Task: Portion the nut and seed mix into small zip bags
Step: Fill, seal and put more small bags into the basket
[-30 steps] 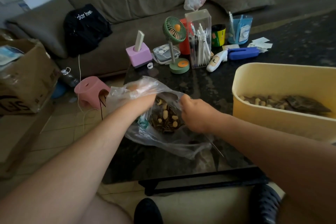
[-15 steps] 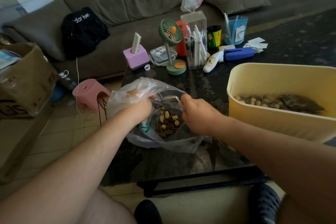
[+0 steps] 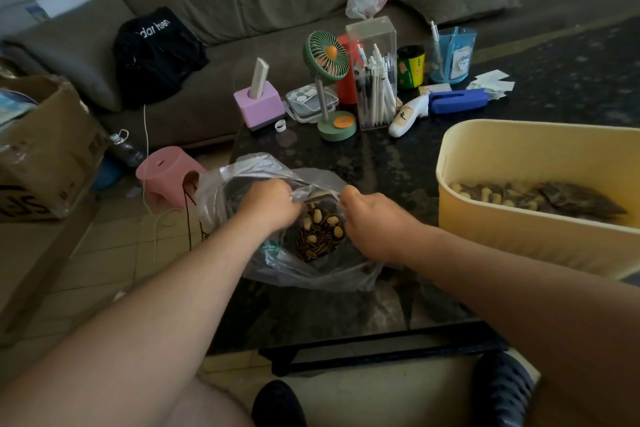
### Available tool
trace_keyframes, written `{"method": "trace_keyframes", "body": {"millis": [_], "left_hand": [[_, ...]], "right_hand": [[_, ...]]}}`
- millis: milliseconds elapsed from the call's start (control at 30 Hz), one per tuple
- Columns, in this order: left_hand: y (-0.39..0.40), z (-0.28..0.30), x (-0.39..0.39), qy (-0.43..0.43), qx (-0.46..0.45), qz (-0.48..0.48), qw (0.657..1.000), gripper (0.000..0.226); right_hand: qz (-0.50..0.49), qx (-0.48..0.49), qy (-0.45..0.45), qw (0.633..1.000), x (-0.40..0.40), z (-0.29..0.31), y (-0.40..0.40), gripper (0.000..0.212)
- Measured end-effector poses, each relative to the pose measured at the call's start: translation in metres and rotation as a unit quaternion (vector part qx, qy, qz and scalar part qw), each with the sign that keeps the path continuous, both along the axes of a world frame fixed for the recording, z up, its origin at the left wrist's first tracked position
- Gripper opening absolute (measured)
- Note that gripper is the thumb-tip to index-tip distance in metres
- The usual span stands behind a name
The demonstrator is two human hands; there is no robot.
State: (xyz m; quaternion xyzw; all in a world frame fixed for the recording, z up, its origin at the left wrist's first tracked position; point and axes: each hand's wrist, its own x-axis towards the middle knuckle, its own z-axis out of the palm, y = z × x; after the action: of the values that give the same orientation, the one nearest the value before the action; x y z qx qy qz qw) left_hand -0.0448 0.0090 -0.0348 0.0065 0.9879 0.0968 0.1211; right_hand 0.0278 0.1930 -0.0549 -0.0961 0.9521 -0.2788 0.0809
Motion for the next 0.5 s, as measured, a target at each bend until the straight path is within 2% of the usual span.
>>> {"method": "trace_keyframes", "body": {"millis": [100, 167, 200, 300, 400, 500], "left_hand": [[0.002, -0.001, -0.001, -0.021, 0.12, 0.038, 0.992, 0.031], [0.002, -0.002, -0.002, -0.037, 0.218, 0.08, 0.972, 0.027], [0.001, -0.002, -0.002, -0.041, 0.239, 0.085, 0.966, 0.024], [-0.008, -0.001, -0.003, -0.075, 0.206, 0.048, 0.974, 0.021], [-0.015, 0.005, -0.001, -0.091, 0.137, 0.008, 0.986, 0.046], [-0.018, 0.003, -0.002, -0.077, 0.092, 0.001, 0.993, 0.054]], "right_hand": [[-0.012, 0.011, 0.004, 1.0, -0.005, -0.005, 0.002, 0.013], [-0.018, 0.012, 0.003, 1.0, -0.007, -0.007, 0.003, 0.012], [-0.021, 0.012, 0.003, 1.0, -0.007, -0.007, 0.003, 0.012], [-0.025, 0.011, -0.003, 1.0, -0.007, -0.006, 0.004, 0.011], [-0.025, 0.017, -0.008, 1.0, -0.006, -0.005, 0.006, 0.011], [-0.021, 0.026, -0.008, 0.999, -0.005, -0.006, 0.007, 0.012]]}}
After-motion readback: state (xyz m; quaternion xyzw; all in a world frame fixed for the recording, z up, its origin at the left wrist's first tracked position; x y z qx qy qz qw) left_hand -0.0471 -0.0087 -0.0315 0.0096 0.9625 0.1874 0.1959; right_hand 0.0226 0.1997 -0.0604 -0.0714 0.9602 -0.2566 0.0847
